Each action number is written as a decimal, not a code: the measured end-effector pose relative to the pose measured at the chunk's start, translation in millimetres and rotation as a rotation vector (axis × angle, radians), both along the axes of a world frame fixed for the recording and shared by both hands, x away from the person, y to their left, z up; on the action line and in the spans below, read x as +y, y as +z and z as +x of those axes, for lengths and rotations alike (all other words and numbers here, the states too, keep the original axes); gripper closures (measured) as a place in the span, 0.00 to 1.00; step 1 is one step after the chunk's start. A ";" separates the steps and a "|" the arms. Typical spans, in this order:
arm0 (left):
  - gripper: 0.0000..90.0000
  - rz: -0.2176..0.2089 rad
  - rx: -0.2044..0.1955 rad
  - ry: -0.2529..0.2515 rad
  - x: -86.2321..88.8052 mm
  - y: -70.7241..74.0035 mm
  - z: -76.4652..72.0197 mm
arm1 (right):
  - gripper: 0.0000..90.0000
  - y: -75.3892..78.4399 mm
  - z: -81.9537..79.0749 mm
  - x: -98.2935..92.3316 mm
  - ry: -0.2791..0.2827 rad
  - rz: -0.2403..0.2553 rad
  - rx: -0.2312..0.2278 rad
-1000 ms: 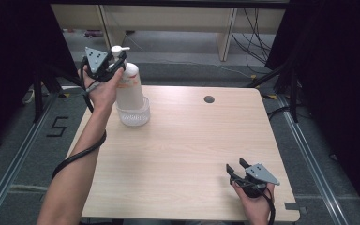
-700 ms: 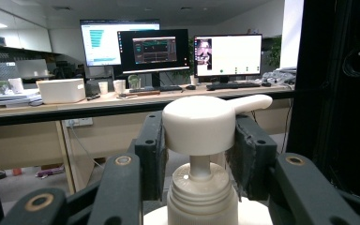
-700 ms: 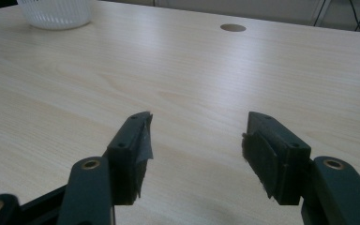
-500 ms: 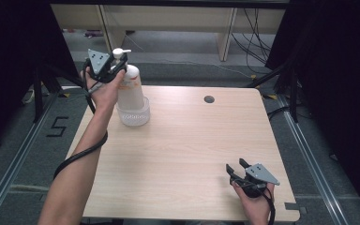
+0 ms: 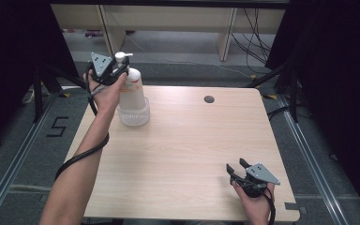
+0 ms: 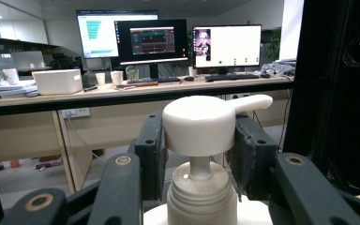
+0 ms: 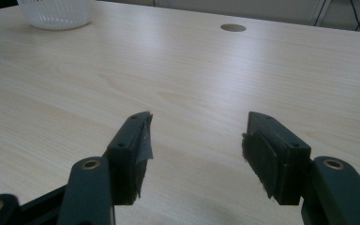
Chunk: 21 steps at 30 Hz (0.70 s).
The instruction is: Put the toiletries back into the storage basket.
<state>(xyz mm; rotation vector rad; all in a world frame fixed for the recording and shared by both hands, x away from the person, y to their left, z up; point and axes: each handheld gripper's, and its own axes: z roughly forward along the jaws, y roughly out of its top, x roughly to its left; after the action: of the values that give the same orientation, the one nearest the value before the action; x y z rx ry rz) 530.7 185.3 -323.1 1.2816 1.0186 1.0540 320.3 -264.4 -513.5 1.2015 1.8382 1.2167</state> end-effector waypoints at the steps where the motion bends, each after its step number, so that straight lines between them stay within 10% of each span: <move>1: 0.65 0.002 0.004 0.000 -0.4 -1.9 0.4 | 0.46 0.3 -0.3 0.2 -0.001 0.003 0.004; 21: 0.65 0.007 0.058 -0.006 -1.4 -24.8 2.3 | 0.46 0.1 -0.8 1.3 0.003 0.017 0.020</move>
<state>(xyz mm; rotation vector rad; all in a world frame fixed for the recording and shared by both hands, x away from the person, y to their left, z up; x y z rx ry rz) 533.0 183.9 -347.9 1.3265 1.0545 1.0216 319.4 -263.1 -513.4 1.2249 1.8486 1.2284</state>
